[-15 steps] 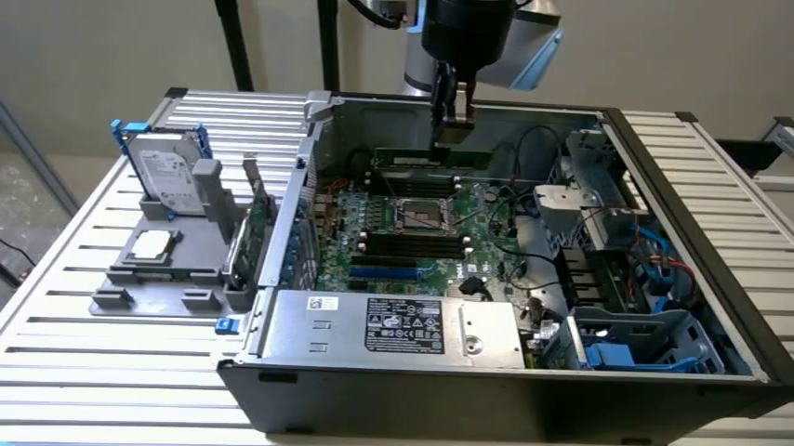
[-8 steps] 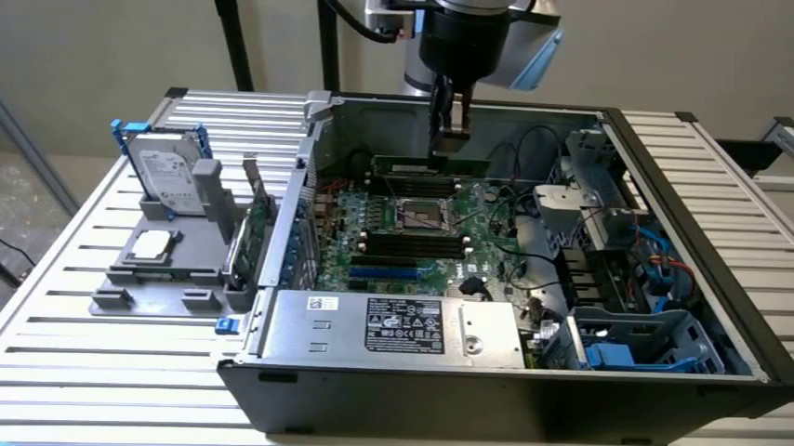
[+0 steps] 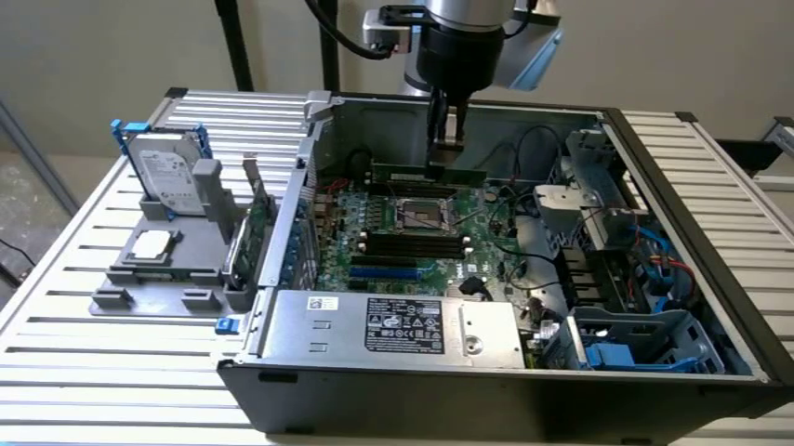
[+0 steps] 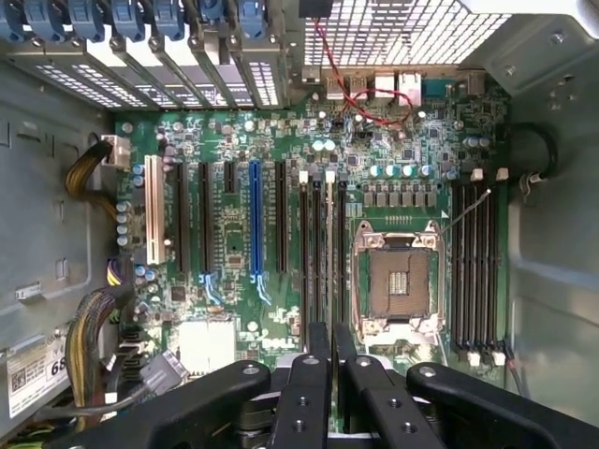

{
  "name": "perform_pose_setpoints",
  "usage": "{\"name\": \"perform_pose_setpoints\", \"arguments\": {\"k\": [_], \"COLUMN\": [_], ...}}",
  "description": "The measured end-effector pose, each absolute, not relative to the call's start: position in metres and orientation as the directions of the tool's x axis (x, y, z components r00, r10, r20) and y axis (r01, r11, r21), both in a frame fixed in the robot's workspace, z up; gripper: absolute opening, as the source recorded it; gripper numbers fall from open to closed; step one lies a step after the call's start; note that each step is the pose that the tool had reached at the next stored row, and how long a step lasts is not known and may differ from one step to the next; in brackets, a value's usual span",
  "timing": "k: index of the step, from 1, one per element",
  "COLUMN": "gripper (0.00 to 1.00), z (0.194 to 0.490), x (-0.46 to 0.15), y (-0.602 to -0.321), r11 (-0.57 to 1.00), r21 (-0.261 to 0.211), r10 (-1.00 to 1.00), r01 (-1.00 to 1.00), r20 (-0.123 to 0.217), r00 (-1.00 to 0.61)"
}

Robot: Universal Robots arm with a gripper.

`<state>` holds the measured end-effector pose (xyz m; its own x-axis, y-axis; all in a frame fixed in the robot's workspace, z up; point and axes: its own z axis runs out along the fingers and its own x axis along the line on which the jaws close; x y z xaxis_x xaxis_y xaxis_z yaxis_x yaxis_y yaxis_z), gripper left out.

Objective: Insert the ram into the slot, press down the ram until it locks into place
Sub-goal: 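Insert the ram into the slot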

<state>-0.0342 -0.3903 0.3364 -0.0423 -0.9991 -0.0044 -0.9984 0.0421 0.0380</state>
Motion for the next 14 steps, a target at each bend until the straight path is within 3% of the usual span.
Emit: {"name": "perform_pose_setpoints", "arguments": {"k": [14], "gripper": [0.13], "z": [0.311], "x": [-0.034], "y": [-0.402], "r11": [0.043], "r21": [0.038], "r10": [-0.999], "r01": [-0.998], "r20": [-0.004], "r00": [-0.043]}}
